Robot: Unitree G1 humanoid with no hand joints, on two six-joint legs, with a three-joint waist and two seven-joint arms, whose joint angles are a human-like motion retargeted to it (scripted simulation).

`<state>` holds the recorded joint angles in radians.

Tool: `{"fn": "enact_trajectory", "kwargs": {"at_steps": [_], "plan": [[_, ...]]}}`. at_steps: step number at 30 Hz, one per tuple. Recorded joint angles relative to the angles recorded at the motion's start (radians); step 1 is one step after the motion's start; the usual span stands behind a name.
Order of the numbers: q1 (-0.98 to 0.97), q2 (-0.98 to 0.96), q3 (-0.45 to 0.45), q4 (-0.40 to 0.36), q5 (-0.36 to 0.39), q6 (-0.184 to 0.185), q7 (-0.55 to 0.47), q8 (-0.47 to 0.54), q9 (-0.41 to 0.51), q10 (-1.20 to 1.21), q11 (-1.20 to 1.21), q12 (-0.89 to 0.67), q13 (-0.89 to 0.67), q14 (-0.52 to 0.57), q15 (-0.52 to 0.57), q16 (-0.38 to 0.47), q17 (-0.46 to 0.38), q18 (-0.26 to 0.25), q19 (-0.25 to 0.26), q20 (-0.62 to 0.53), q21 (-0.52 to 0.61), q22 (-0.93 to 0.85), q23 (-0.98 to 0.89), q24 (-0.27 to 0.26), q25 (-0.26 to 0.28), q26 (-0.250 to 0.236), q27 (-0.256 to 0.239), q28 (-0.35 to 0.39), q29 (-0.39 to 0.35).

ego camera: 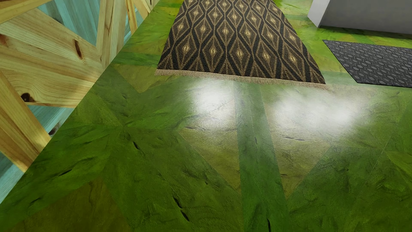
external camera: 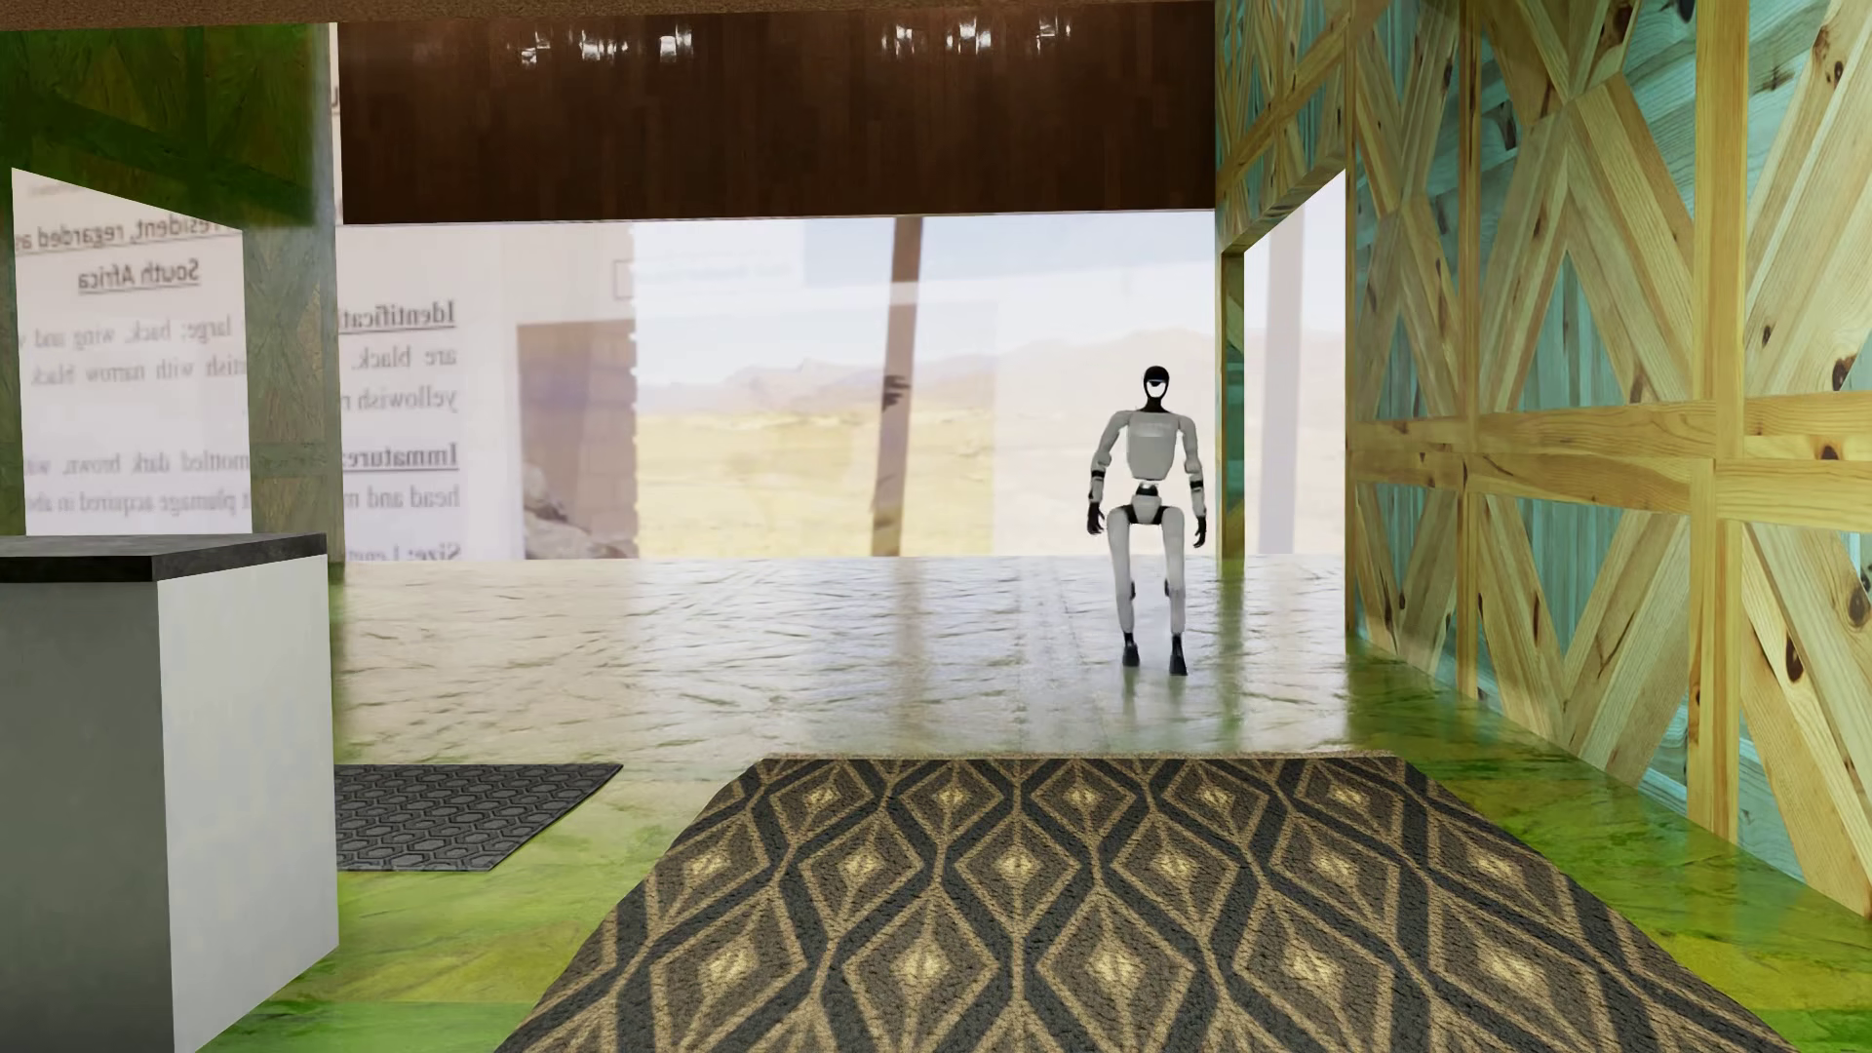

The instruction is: Move forward

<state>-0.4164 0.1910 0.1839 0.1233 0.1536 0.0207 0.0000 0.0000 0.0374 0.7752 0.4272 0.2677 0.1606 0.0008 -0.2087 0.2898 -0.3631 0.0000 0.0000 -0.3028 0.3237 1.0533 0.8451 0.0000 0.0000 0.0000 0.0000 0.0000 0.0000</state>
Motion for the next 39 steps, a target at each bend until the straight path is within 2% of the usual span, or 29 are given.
{"fn": "enact_trajectory", "kwargs": {"at_steps": [1,2,3,4,5,6,7,8,9,11,13,16,17,18,19,20,21,22,23,24,25,26,28,29,31,33,36,38,39], "plan": [[-0.011,0.023,0.023,-0.002,-0.003,0.002,0.0,0.0,-0.015,-0.15,-0.002,0.013,-0.034,0.052,-0.037,-0.005,-0.004,0.0,0.0,0.022,-0.021,-0.005,-0.014,0.0,0.0,0.0,0.0,0.0,0.0],[-0.001,0.052,0.038,-0.009,-0.019,-0.001,0.0,0.0,-0.026,-0.614,0.001,0.025,-0.06,0.34,-0.059,-0.008,-0.004,0.0,0.0,0.013,-0.035,0.021,-0.035,0.0,0.0,0.0,0.0,0.0,0.0],[-0.023,0.079,0.054,-0.014,-0.033,-0.001,0.0,0.0,-0.027,-0.342,0.004,0.036,-0.084,0.22,-0.046,-0.015,-0.003,0.0,0.0,0.027,-0.048,0.03,-0.053,0.0,0.0,0.0,0.0,0.0,0.0],[-0.056,0.106,0.067,-0.029,-0.054,-0.008,0.0,0.0,-0.022,-0.237,0.018,0.043,-0.092,0.06,0.017,-0.017,0.003,0.0,0.0,0.017,-0.074,0.047,-0.073,0.0,0.0,0.0,0.0,0.0,0.0],[-0.067,0.102,0.087,-0.044,-0.07,-0.011,0.0,0.0,-0.029,-0.179,0.085,0.051,-0.09,0.113,0.132,-0.022,0.014,0.0,0.0,-0.013,-0.08,0.071,-0.07,0.0,0.0,0.0,0.0,0.0,0.0],[-0.07,0.078,0.085,-0.059,-0.079,-0.019,0.0,0.0,-0.041,-0.103,0.196,0.063,-0.063,0.114,0.3,-0.028,0.034,0.0,0.0,-0.012,-0.095,0.094,-0.068,0.0,0.0,0.0,0.0,0.0,0.0],[-0.031,0.024,0.066,-0.102,-0.096,-0.029,0.0,0.0,-0.042,-0.066,0.332,0.073,-0.031,0.049,0.454,-0.033,0.047,0.0,0.0,0.006,-0.089,0.103,-0.064,0.0,0.0,0.0,0.0,0.0,0.0],[0.015,-0.081,0.047,-0.125,-0.093,-0.029,0.0,0.0,-0.04,-0.061,0.528,0.067,-0.023,-0.008,0.51,-0.032,0.055,0.0,0.0,-0.002,-0.073,0.093,-0.059,0.0,0.0,0.0,0.0,0.0,0.0],[0.086,-0.175,0.014,-0.146,-0.089,-0.025,0.0,0.0,-0.031,-0.074,0.702,0.052,-0.012,-0.043,0.481,-0.029,0.057,0.0,0.0,-0.021,-0.03,0.085,-0.038,0.0,0.0,0.0,0.0,0.0,0.0],[0.237,-0.36,-0.077,-0.16,-0.078,-0.001,0.0,0.0,-0.023,-0.136,0.859,0.009,0.032,-0.082,0.456,-0.022,0.063,0.0,0.0,-0.018,-0.015,0.046,-0.01,0.0,0.0,0.0,0.0,0.0,0.0],[0.395,-0.491,-0.19,-0.145,-0.064,0.035,0.0,0.0,-0.006,-0.208,0.757,-0.041,0.07,-0.107,0.484,-0.006,0.055,0.0,0.0,-0.015,0.004,-0.016,0.038,0.0,0.0,0.0,0.0,0.0,0.0],[0.567,-0.597,-0.307,-0.126,-0.071,0.044,0.0,0.0,0.015,-0.261,0.308,-0.125,0.138,-0.188,0.652,0.049,0.049,0.0,0.0,0.018,0.013,-0.141,0.091,0.0,0.0,0.0,0.0,0.0,0.0],[0.586,-0.609,-0.338,-0.124,-0.071,0.043,0.0,0.0,0.01,-0.255,0.142,-0.159,0.146,-0.228,0.601,0.064,0.052,0.0,0.0,0.037,0.038,-0.163,0.119,0.0,0.0,0.0,0.0,0.0,0.0],[0.629,-0.6,-0.354,-0.126,-0.067,0.039,0.0,0.0,0.005,-0.259,0.031,-0.18,0.167,-0.264,0.319,0.072,0.057,0.0,0.0,0.071,0.05,-0.181,0.144,0.0,0.0,0.0,0.0,0.0,0.0],[0.646,-0.597,-0.386,-0.112,-0.069,0.045,0.0,0.0,-0.004,-0.248,-0.131,-0.209,0.171,-0.271,0.152,0.075,0.057,0.0,0.0,0.082,0.099,-0.177,0.181,0.0,0.0,0.0,0.0,0.0,0.0],[0.68,-0.605,-0.398,-0.097,-0.062,0.048,0.0,0.0,-0.002,-0.227,0.01,-0.221,0.192,-0.246,0.101,0.075,0.062,0.0,0.0,0.101,0.104,-0.179,0.204,0.0,0.0,0.0,0.0,0.0,0.0],[0.694,-0.638,-0.4,-0.081,-0.039,0.057,0.0,0.0,-0.004,-0.187,0.007,-0.225,0.206,-0.191,0.184,0.072,0.071,0.0,0.0,0.115,0.11,-0.174,0.216,0.0,0.0,0.0,0.0,0.0,0.0],[0.706,-0.638,-0.416,-0.059,-0.021,0.06,0.0,0.0,-0.013,-0.144,0.033,-0.208,0.221,-0.092,0.346,0.067,0.079,0.0,0.0,0.135,0.125,-0.171,0.231,0.0,0.0,0.0,0.0,0.0,0.0],[0.701,-0.651,-0.409,-0.036,0.005,0.072,0.0,0.0,-0.027,-0.073,0.086,-0.186,0.233,0.079,0.455,0.052,0.087,0.0,0.0,0.148,0.119,-0.149,0.245,0.0,0.0,0.0,0.0,0.0,0.0],[0.65,-0.635,-0.4,-0.01,0.031,0.08,0.0,0.0,-0.038,0.05,0.138,-0.151,0.25,0.286,0.478,0.039,0.091,0.0,0.0,0.154,0.08,-0.127,0.234,0.0,0.0,0.0,0.0,0.0,0.0],[0.557,-0.6,-0.403,0.008,0.053,0.082,0.0,0.0,-0.032,0.195,0.166,-0.132,0.245,0.412,0.467,0.028,0.093,0.0,0.0,0.145,0.053,-0.107,0.215,0.0,0.0,0.0,0.0,0.0,0.0],[0.444,-0.559,-0.386,0.016,0.088,0.079,0.0,0.0,-0.027,0.37,0.186,-0.123,0.237,0.354,0.446,0.025,0.091,0.0,0.0,0.113,0.044,-0.084,0.186,0.0,0.0,0.0,0.0,0.0,0.0],[0.279,-0.406,-0.307,-0.003,0.095,0.058,0.0,0.0,-0.005,0.568,0.164,-0.126,0.176,-0.045,0.344,0.007,0.086,0.0,0.0,0.062,0.051,-0.024,0.181,0.0,0.0,0.0,0.0,0.0,0.0],[0.197,-0.326,-0.25,-0.008,0.085,0.047,0.0,0.0,-0.001,0.584,0.127,-0.12,0.149,-0.112,0.274,-0.003,0.078,0.0,0.0,0.054,0.041,-0.006,0.153,0.0,0.0,0.0,0.0,0.0,0.0],[0.078,-0.175,-0.113,-0.007,0.039,0.02,0.0,0.0,0.008,0.443,0.055,-0.082,0.082,-0.099,0.145,-0.009,0.045,0.0,0.0,0.032,0.027,-0.024,0.104,0.0,0.0,0.0,0.0,0.0,0.0],[0.006,-0.054,-0.026,0.005,0.007,0.01,0.0,0.0,0.012,0.145,0.005,-0.041,0.006,-0.034,0.035,-0.008,0.008,0.0,0.0,0.003,0.016,-0.049,0.054,0.0,0.0,0.0,0.0,0.0,0.0],[-0.017,0.043,0.044,0.008,-0.025,0.01,0.0,0.0,-0.026,-0.343,0.001,0.009,-0.081,0.061,-0.094,-0.015,-0.029,0.0,0.0,-0.007,-0.054,-0.035,-0.047,0.0,0.0,0.0,0.0,0.0,0.0],[-0.061,0.093,0.081,-0.004,-0.061,0.002,0.0,0.0,-0.023,-0.233,0.002,0.028,-0.116,0.078,-0.021,-0.023,-0.034,0.0,0.0,-0.036,-0.103,0.031,-0.091,0.0,0.0,0.0,0.0,0.0,0.0],[-0.086,0.098,0.08,-0.025,-0.066,-0.007,0.0,0.0,-0.033,-0.183,0.041,0.036,-0.115,0.14,0.098,-0.026,-0.024,0.0,0.0,-0.062,-0.117,0.068,-0.093,0.0,0.0,0.0,0.0,0.0,0.0]]}}
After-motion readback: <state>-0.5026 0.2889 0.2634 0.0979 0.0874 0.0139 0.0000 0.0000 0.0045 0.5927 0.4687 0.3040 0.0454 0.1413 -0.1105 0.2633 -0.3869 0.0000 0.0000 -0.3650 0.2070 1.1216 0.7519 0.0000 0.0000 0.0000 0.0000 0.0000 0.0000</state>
